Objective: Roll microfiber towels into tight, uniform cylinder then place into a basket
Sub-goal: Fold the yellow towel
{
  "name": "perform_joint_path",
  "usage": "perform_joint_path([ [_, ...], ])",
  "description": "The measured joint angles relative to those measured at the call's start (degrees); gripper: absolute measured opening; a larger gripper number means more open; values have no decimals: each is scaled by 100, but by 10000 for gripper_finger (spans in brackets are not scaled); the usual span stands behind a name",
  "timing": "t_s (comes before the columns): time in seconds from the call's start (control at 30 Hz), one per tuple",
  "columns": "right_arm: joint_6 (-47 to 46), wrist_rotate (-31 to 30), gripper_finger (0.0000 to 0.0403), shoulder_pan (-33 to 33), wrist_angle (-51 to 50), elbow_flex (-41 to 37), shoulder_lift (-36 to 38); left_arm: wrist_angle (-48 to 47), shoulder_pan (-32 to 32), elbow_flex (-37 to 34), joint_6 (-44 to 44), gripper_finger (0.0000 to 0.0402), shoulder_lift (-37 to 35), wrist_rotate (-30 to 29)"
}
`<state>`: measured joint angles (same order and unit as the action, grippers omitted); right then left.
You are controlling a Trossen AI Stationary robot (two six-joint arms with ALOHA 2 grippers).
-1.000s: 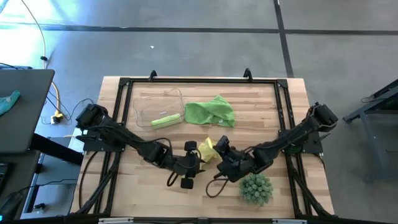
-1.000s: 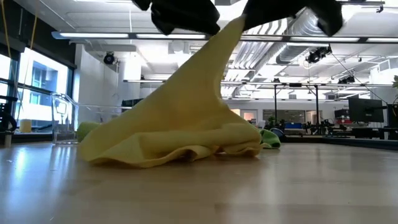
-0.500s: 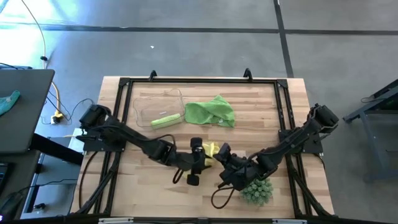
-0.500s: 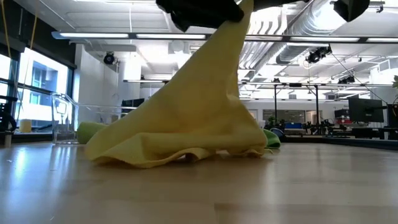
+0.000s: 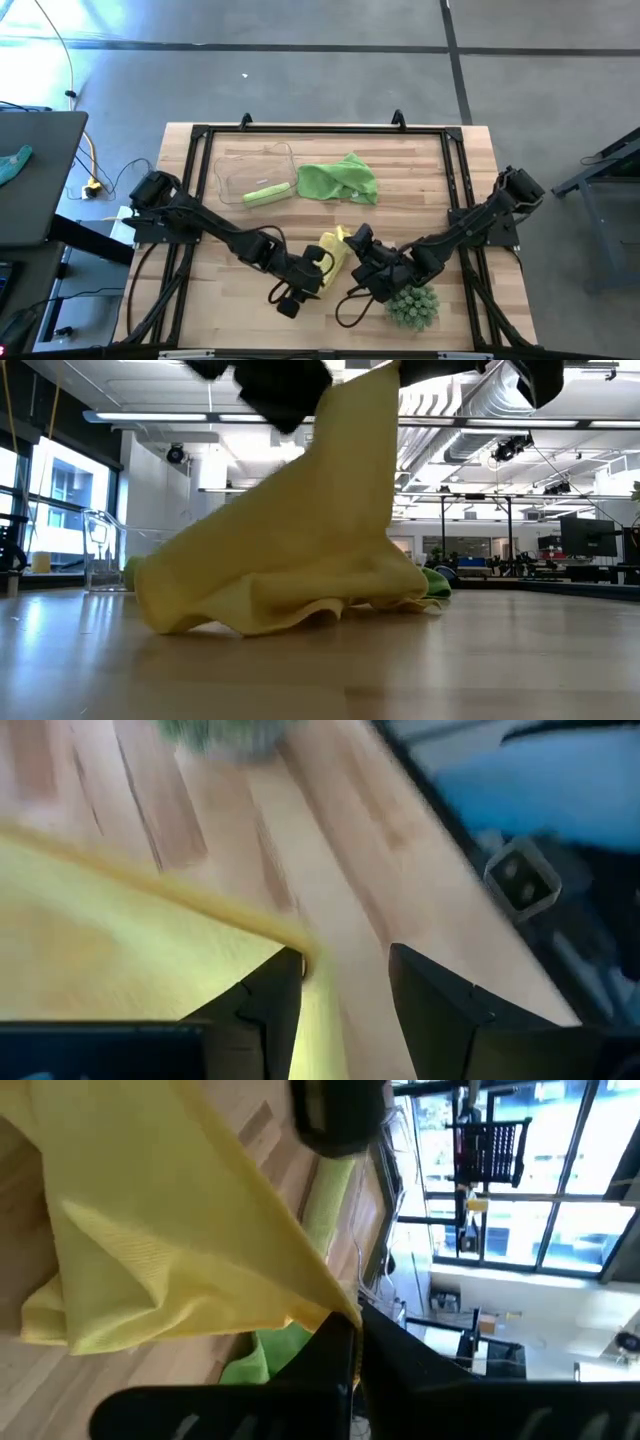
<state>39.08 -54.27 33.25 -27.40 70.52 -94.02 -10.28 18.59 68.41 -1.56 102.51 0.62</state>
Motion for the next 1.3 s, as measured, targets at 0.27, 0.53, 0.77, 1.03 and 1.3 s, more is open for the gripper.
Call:
perform_joint_path([
  [0.27, -65, -16, 0, -26, 155, -4, 0, -196, 2, -25, -127, 140, 472, -62],
  [0.53, -106, -277, 0, 57, -33, 98, 295, -648, 109, -14, -442, 140, 657, 171],
  [0.77, -433, -276, 0, 12, -241, 109, 478, -789, 396, 124, -733, 140, 462, 186],
  [1.03, -1871, 485, 0, -29, -681, -145, 444, -608, 673, 182, -795, 140, 473, -1058],
  [1.3, -1913, 646, 0, 116, -24, -504, 437, 212, 374, 178, -798, 140, 451, -3108],
])
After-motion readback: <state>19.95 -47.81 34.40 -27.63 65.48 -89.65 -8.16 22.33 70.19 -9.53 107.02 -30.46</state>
